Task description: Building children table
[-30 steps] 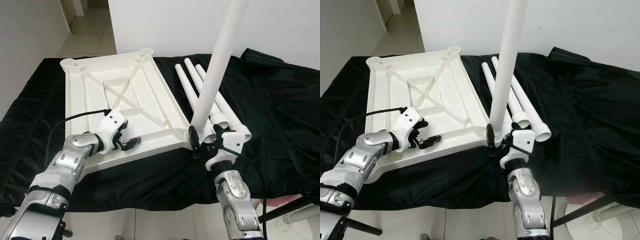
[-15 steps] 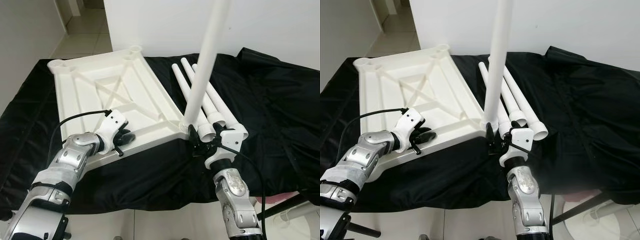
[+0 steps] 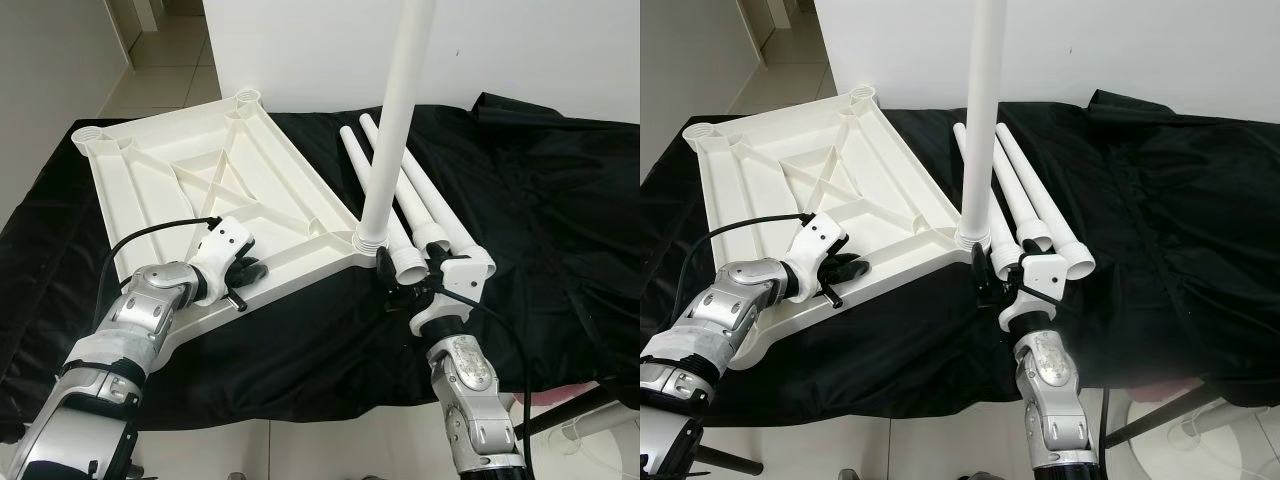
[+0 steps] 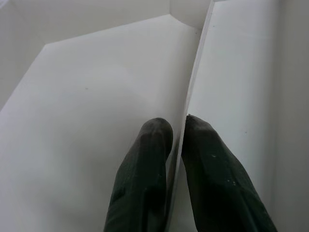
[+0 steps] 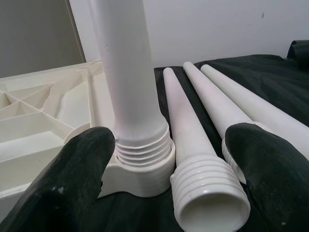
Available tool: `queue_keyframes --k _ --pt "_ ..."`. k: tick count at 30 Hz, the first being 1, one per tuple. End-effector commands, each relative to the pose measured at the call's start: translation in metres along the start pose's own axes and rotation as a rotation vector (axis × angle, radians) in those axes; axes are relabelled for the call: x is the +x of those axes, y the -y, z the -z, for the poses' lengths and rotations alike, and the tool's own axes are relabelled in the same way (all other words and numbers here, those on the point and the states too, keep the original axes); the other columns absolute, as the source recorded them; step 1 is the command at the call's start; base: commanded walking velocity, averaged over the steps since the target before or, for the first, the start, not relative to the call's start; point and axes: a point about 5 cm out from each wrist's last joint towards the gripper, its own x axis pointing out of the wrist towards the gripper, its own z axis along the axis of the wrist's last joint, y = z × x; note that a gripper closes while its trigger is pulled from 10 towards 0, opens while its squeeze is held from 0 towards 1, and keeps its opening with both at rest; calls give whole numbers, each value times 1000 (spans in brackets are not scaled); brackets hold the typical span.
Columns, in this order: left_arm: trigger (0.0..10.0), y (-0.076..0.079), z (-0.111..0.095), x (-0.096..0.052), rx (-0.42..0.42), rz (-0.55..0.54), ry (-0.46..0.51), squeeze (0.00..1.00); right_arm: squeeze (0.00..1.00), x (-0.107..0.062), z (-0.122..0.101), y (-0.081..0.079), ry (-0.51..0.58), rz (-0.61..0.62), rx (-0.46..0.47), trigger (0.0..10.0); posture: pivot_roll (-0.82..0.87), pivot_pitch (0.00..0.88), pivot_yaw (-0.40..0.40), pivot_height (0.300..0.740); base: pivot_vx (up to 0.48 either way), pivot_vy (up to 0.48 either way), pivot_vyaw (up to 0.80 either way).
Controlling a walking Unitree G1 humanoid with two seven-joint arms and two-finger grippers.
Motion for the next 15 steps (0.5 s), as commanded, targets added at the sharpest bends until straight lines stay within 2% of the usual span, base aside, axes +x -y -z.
queue_keyframes --k 1,12,15 --pt "0 -6 35 -11 -86 -139 -134 0 0 -2 4 0 -10 8 1 10000 -73 103 33 740 0 0 0" --pt "0 10 34 -19 -157 -165 -90 0 0 -2 4 0 -11 9 1 10000 -69 109 30 740 0 0 0" --pt "0 21 31 -21 -165 -151 -69 0 0 -1 5 -2 -13 -8 0 10000 -59 114 19 740 0 0 0"
